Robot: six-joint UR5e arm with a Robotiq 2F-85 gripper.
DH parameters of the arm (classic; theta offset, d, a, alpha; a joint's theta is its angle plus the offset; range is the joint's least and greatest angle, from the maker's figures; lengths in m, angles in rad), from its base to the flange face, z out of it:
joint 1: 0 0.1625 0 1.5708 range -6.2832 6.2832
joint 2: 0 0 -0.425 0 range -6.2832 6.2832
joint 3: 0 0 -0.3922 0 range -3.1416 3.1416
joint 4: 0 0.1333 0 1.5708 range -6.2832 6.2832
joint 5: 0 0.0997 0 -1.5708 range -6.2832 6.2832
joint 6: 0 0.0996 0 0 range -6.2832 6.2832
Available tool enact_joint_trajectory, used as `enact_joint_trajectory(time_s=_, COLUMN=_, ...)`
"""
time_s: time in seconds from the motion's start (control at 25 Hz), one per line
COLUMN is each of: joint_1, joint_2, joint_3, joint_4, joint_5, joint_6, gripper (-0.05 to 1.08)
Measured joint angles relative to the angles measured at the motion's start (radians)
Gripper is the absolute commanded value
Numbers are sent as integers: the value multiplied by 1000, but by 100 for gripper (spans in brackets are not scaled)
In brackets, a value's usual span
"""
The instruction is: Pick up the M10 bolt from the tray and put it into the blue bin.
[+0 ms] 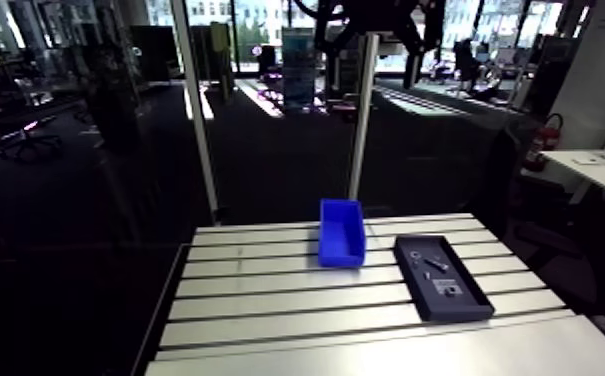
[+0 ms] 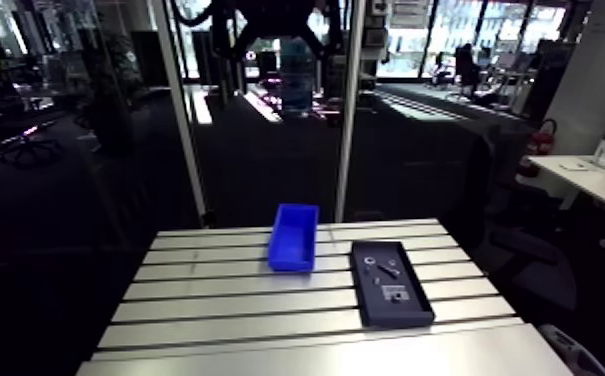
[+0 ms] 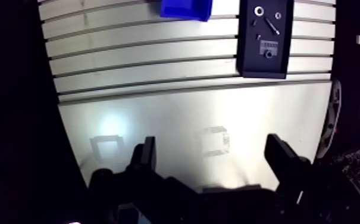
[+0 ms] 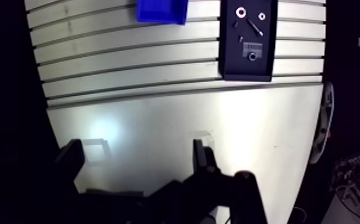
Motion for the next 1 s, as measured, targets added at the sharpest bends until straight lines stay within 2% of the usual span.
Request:
enact_joint_trajectory(time_s=0.4, joint_1=-11, joint_2=8, joint_3=11, joint_4=-16, joint_5=-11, joint_6=-110, gripper=1)
enact_joint_trajectory(time_s=0.8, joint_1=-170, joint_2=15, joint_3=26, joint_4=-61, joint_5=-9, joint_6=-466, gripper=1)
enact_joint_trajectory(time_s=1.0, joint_1=-226, joint_2=34, joint_3=56, joint_4=-127, joint_5=-8, joint_6=-648, gripper=2)
